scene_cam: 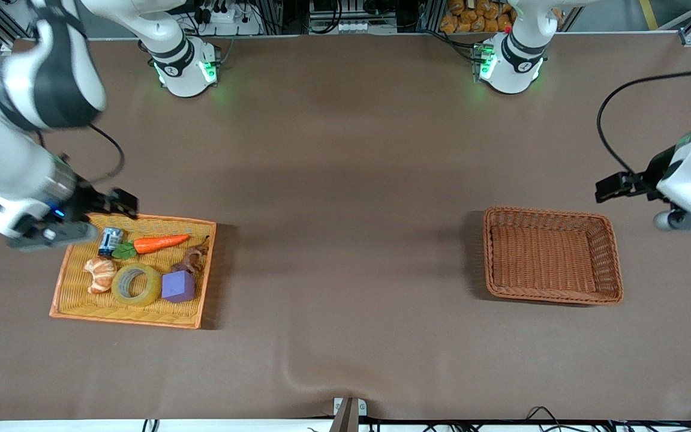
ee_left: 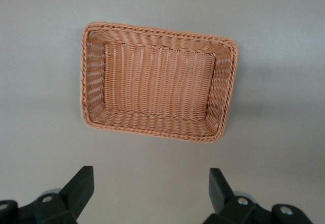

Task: Transfer tape with both arms
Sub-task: 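Reach the right gripper down to the yellow tape roll in the basket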

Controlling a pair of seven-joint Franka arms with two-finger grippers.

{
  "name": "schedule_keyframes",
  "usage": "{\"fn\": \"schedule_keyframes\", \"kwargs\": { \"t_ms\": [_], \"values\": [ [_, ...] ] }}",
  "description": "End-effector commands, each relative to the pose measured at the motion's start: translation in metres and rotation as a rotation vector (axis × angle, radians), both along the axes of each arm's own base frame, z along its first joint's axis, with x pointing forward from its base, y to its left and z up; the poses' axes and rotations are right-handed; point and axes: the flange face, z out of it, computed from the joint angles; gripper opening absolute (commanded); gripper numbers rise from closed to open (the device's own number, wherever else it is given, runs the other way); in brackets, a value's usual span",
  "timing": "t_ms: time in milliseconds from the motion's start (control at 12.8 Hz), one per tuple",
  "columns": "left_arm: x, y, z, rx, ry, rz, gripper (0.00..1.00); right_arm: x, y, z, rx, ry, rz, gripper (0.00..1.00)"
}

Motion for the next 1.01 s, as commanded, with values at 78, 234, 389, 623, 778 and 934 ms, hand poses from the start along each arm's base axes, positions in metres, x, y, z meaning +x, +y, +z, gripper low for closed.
{"fn": "schedule_keyframes", "kwargs": {
  "t_ms": [78, 234, 389, 623, 778, 934],
  "values": [
    [0.007, -0.027, -0.009, -0.028, -0.005, -0.041, 1.00, 0.038, -0.026, -0.093, -0.007, -0.003, 0.186, 1.00],
    [-0.002, -0.038, 0.011, -0.034, -0.030, -0.048, 1.00, 0.051, -0.048, -0.133, 0.038, -0.031, 0.286, 1.00],
    [-0.006, -0.055, 0.016, -0.025, -0.036, -0.051, 1.00, 0.055, -0.062, -0.170, 0.093, -0.017, 0.331, 1.00],
    [-0.005, -0.054, 0.017, -0.022, -0.040, -0.033, 1.00, 0.058, -0.070, -0.218, 0.090, 0.003, 0.358, 1.00],
    [-0.005, -0.053, 0.017, -0.023, -0.039, -0.031, 1.00, 0.057, -0.072, -0.228, 0.091, 0.016, 0.361, 1.00],
    [-0.005, -0.052, 0.015, -0.029, -0.036, -0.029, 1.00, 0.056, -0.073, -0.238, 0.094, 0.028, 0.395, 0.73]
  ]
}}
